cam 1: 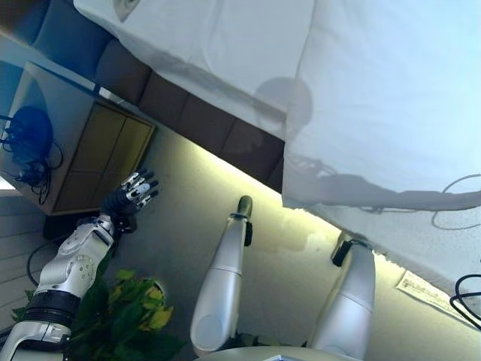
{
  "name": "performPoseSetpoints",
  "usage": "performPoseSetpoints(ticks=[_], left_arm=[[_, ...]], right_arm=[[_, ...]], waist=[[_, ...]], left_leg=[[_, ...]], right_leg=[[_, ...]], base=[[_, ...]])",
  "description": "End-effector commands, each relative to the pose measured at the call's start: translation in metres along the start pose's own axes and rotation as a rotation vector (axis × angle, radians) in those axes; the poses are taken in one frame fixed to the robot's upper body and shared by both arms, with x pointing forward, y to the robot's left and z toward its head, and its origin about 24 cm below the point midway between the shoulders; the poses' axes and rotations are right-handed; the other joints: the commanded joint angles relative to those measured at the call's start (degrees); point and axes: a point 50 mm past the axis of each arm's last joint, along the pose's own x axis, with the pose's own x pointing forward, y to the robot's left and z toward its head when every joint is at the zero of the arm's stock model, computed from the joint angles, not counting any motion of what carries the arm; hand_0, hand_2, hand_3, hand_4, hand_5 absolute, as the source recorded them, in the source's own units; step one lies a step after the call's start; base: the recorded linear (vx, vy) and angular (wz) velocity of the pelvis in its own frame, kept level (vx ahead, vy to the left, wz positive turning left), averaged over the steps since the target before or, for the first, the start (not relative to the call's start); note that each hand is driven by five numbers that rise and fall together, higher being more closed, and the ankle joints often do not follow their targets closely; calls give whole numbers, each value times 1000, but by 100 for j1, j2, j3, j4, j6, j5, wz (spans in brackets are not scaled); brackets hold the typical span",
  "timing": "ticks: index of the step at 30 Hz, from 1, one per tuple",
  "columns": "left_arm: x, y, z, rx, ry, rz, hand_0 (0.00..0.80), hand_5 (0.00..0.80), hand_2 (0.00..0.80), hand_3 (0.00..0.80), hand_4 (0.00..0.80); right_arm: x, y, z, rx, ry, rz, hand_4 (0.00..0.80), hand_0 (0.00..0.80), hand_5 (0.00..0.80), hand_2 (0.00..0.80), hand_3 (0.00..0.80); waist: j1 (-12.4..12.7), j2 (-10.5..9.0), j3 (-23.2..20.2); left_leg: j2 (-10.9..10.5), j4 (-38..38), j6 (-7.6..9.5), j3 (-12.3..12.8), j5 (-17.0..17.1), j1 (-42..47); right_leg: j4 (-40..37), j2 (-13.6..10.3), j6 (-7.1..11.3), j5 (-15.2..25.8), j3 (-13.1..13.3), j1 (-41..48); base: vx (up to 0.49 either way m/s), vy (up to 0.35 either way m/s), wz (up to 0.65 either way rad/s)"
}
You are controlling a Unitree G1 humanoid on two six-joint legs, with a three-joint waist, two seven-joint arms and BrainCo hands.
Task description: Make the bed neatly
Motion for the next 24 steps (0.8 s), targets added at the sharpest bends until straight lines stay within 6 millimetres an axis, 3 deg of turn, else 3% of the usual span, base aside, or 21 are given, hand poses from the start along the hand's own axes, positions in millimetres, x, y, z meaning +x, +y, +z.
performPoseSetpoints(ticks=[1, 4, 11, 20, 24], left_arm=[[0, -3, 2, -42, -50, 1, 0, 0, 0, 0, 0], [5, -11, 0, -40, -52, -5, 0, 0, 0, 0, 0], [14, -25, -18, -26, -6, 11, 0, 0, 0, 0, 0], [29, -51, -62, -54, 109, 8, 0, 0, 0, 0, 0], [29, -67, -90, -57, 214, -35, 0, 0, 0, 0, 0]], right_arm=[[-1, -8, -30, -76, 36, 90, 800, 800, 800, 800, 800], [-4, -16, -60, -119, 77, 127, 800, 800, 800, 800, 800], [-29, -11, -135, -246, 141, 201, 800, 800, 800, 800, 800], [-56, -29, -195, -381, 286, 205, 800, 800, 800, 800, 800], [-67, -44, -212, -469, 352, 191, 800, 800, 800, 800, 800]], waist=[[55, -288, -342], [34, -406, -410], [54, -728, -606], [69, -946, -1033], [69, -1034, -1459]], left_leg=[[204, -769, 150, -254, 457, 408], [232, -1006, 142, -267, 501, 750], [237, -1753, 152, -314, 608, 1745], [322, -3042, 222, -366, 922, 3138], [448, -3797, 222, -172, 1084, 3918]], right_leg=[[-727, -55, -141, 724, -161, 378], [-1013, -69, -91, 798, -285, 767], [-1933, -41, 37, 1103, -500, 1823], [-3251, 102, 70, 1513, -736, 3269], [-3950, 170, 125, 1686, -881, 4068]], base=[[80, 26, 14], [75, 48, 15], [81, 47, 3], [87, 84, 1], [164, 120, 5]])
